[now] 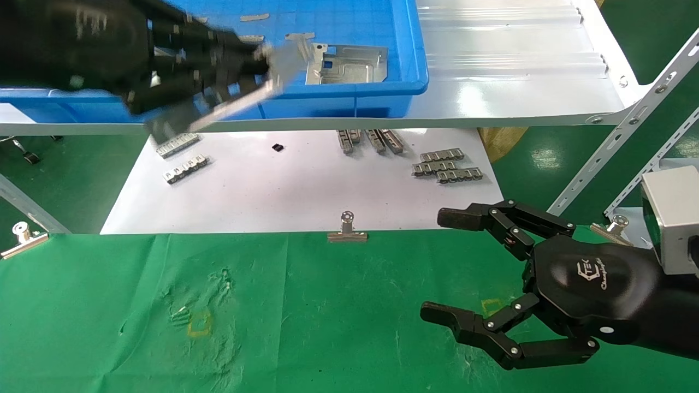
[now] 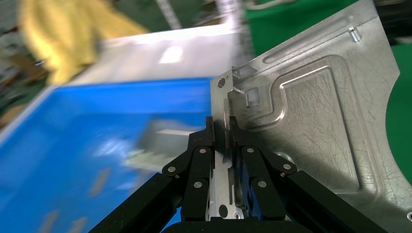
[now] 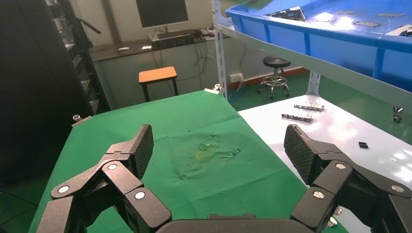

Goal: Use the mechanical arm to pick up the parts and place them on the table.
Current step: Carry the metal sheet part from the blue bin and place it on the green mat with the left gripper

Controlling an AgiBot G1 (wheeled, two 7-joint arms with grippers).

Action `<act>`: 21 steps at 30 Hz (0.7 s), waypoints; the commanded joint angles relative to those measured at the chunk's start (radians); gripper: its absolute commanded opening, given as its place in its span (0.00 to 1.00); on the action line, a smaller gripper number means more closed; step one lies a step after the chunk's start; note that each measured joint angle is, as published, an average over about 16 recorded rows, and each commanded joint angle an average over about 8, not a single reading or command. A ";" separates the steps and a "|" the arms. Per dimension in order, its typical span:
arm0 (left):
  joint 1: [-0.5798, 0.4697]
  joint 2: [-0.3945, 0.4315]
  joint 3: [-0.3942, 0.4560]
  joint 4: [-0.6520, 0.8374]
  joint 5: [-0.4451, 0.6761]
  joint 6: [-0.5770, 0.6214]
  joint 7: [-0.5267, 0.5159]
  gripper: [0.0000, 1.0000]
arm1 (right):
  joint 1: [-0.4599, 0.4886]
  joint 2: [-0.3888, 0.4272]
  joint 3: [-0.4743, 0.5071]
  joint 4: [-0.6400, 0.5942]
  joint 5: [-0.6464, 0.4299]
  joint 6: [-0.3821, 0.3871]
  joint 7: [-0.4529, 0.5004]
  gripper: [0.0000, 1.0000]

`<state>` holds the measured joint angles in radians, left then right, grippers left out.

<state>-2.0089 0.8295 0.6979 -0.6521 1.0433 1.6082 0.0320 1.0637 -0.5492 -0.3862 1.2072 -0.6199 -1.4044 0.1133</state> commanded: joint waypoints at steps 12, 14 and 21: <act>0.141 -0.227 0.244 -0.337 -0.024 -0.091 0.152 0.00 | 0.000 0.000 0.000 0.000 0.000 0.000 0.000 1.00; 0.183 -0.242 0.262 -0.350 0.032 -0.153 0.204 0.00 | 0.000 0.000 0.000 0.000 0.000 0.000 0.000 1.00; 0.389 -0.296 0.295 -0.477 0.109 -0.418 0.286 0.00 | 0.000 0.000 0.000 0.000 0.000 0.000 0.000 1.00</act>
<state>-1.6253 0.5405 0.9908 -1.1157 1.1462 1.1958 0.3212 1.0637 -0.5492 -0.3862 1.2072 -0.6199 -1.4044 0.1133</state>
